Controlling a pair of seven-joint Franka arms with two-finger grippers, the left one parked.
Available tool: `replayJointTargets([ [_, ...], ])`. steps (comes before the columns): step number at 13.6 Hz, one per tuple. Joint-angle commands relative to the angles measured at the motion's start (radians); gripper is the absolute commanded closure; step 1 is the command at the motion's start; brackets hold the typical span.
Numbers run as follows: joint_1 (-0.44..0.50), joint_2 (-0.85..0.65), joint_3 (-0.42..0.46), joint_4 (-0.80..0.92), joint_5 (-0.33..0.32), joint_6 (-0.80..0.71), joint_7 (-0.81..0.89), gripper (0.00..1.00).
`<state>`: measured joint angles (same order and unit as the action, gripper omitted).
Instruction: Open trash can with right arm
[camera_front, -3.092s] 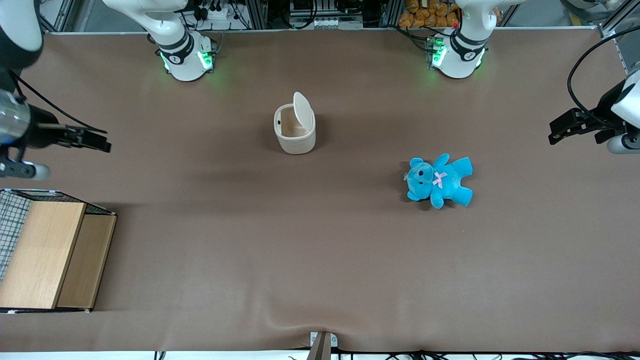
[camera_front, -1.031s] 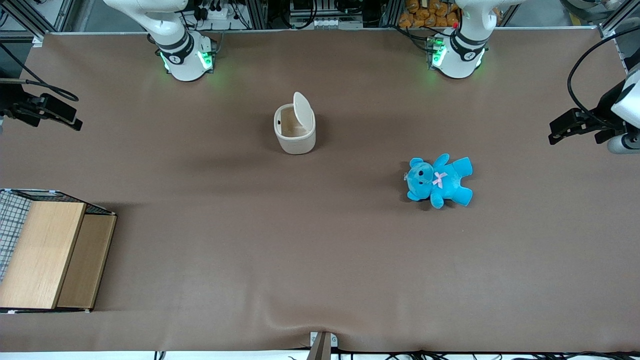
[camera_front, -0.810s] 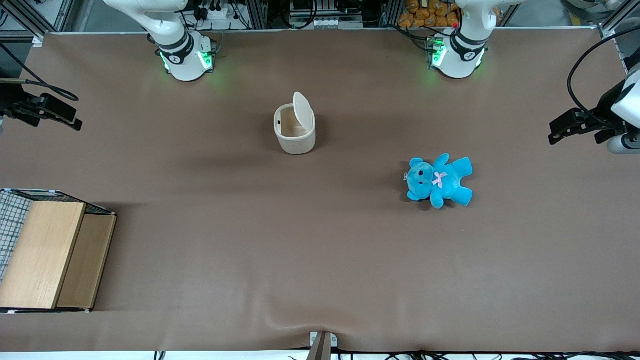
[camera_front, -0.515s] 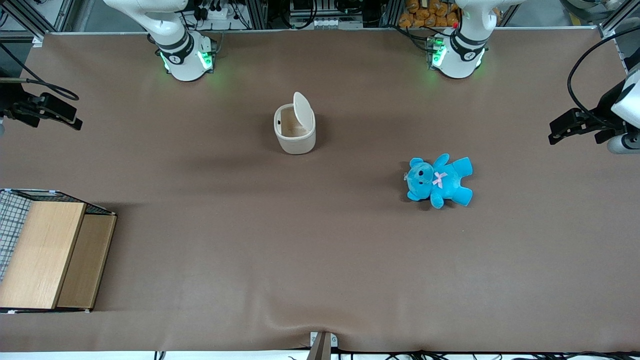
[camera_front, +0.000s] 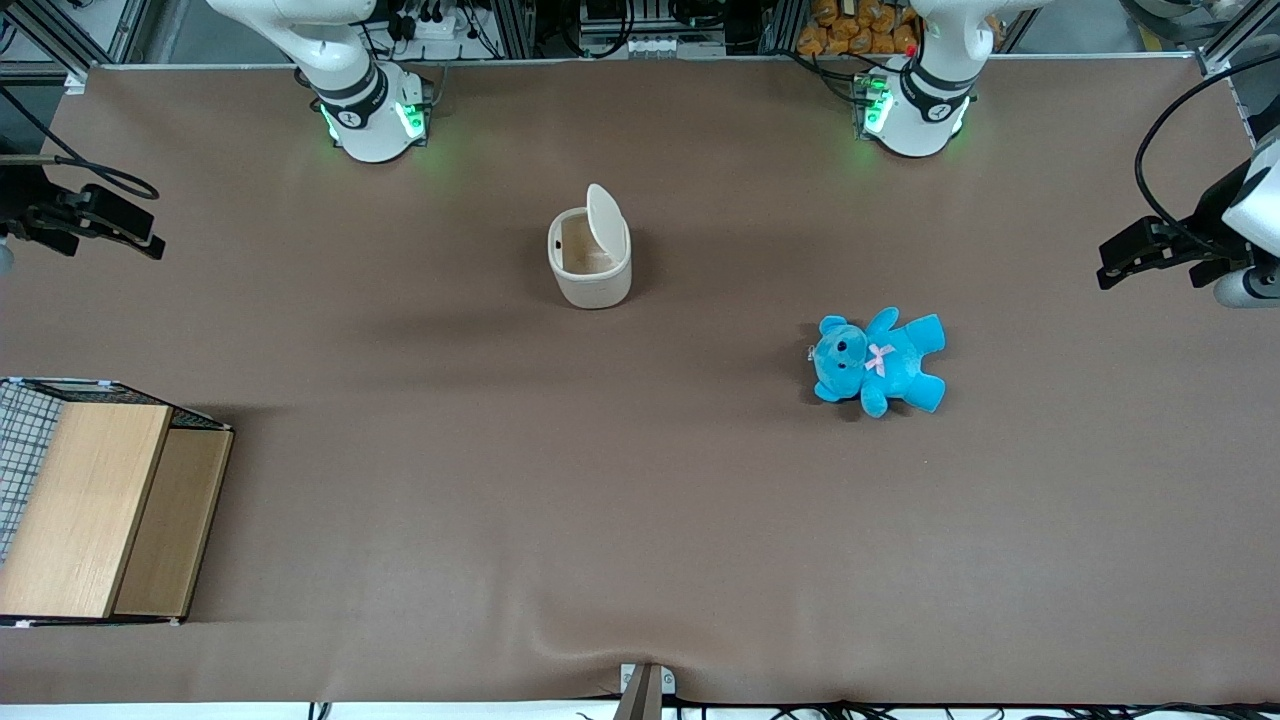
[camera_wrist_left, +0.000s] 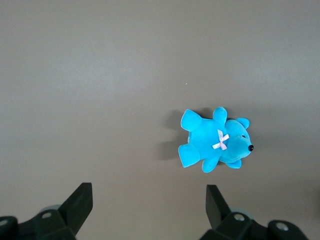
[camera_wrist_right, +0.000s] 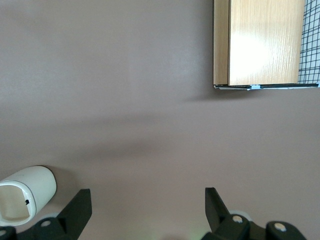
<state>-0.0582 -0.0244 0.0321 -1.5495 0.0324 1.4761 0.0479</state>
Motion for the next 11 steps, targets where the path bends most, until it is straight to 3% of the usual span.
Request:
replayJointTargets([
  [1, -0.022, -0.017, 0.015, -0.012, -0.009, 0.000, -0.011, 0.00],
  [11, -0.025, -0.006, 0.015, 0.003, -0.009, -0.003, -0.014, 0.00],
])
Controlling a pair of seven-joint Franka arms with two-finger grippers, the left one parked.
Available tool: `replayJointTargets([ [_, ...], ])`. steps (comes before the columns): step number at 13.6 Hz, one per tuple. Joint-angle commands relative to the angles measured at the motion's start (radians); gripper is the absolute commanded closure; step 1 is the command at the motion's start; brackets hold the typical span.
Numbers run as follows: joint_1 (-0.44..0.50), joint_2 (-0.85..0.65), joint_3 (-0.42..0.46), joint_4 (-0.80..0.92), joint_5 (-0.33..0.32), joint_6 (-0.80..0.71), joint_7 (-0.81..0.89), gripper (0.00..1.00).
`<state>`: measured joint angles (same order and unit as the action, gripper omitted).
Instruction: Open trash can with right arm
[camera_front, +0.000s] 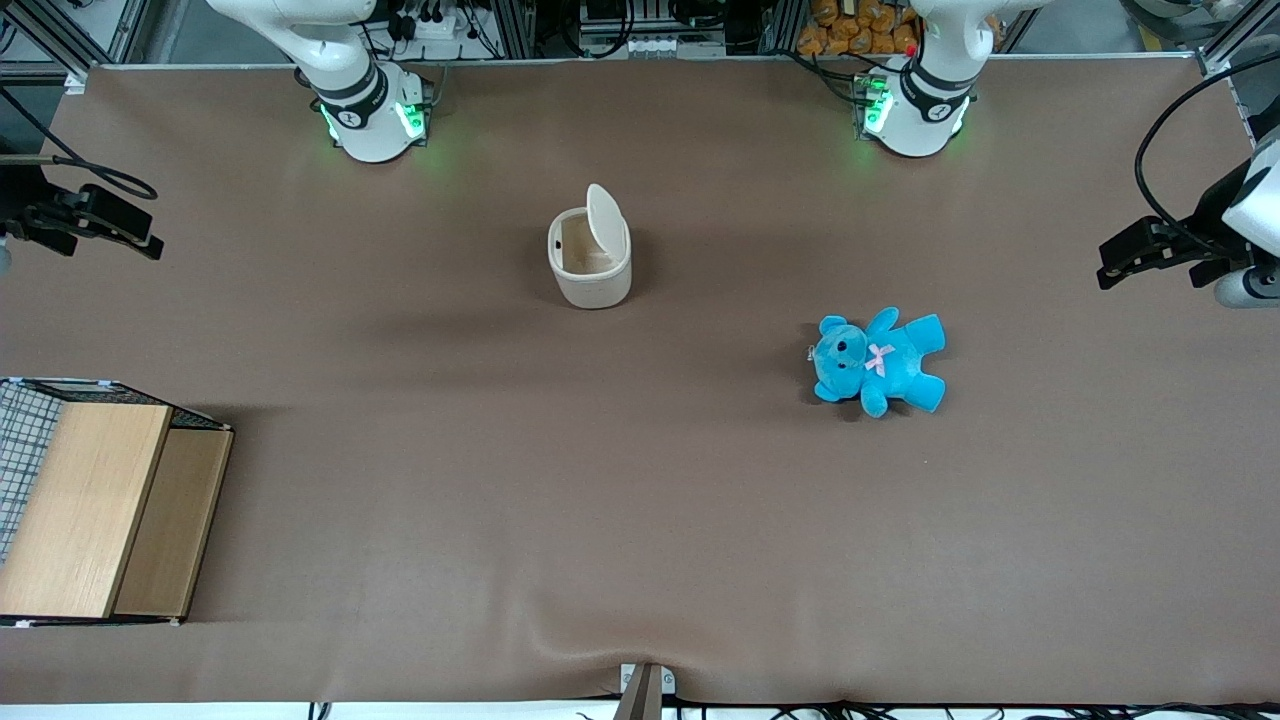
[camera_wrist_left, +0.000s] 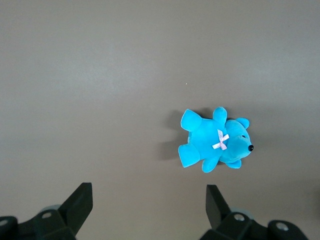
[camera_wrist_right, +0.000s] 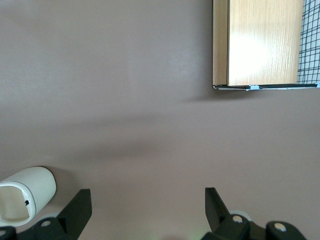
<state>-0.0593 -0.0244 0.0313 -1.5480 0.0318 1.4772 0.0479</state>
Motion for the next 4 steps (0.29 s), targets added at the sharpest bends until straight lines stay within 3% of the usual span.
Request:
replayJointTargets([
  [1, -0.024, -0.006, 0.016, 0.003, -0.009, -0.005, -0.019, 0.00],
  [4, -0.024, -0.006, 0.016, 0.002, -0.009, -0.006, -0.016, 0.00],
])
